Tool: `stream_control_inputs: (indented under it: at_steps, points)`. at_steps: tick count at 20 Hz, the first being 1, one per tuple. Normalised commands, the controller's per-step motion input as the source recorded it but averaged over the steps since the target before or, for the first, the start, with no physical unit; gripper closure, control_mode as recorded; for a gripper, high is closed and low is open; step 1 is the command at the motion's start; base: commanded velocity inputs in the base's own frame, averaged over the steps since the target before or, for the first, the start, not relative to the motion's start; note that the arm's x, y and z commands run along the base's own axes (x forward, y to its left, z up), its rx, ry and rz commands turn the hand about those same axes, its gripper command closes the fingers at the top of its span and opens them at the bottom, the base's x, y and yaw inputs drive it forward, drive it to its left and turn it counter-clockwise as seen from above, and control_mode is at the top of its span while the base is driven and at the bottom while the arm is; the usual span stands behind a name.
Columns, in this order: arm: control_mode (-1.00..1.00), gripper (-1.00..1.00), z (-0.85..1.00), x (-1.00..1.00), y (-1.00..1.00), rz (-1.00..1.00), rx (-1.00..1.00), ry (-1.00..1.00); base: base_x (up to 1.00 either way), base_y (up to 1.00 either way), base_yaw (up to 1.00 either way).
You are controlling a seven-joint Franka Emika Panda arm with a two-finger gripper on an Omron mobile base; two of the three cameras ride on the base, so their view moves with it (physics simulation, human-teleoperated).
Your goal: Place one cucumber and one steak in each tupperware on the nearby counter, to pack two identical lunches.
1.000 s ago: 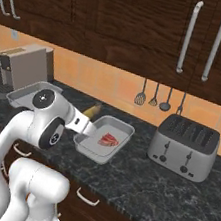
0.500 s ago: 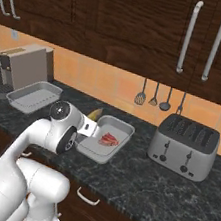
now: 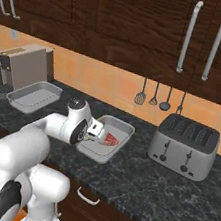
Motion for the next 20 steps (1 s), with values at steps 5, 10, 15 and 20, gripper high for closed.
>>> stream_control_inputs:
  at_steps: [5, 10, 15, 20]
  points:
    - [-1.0, -1.0, -0.08, 0.43, 0.0, 0.0, 0.0, 0.0, 0.0, 0.0, 0.0]
    - [-1.0, -1.0, 0.06, 0.24, -0.01, 0.0, 0.01, 0.0, 0.0, 0.0, 0.0]
    - [-1.0, -1.0, 0.56, -0.99, 0.0, 0.0, 0.01, 0.0, 0.0, 0.0, 0.0]
    - [-1.0, -1.0, 0.76, -0.89, 0.17, 0.0, -0.03, 0.0, 0.0, 0.0, 0.0]
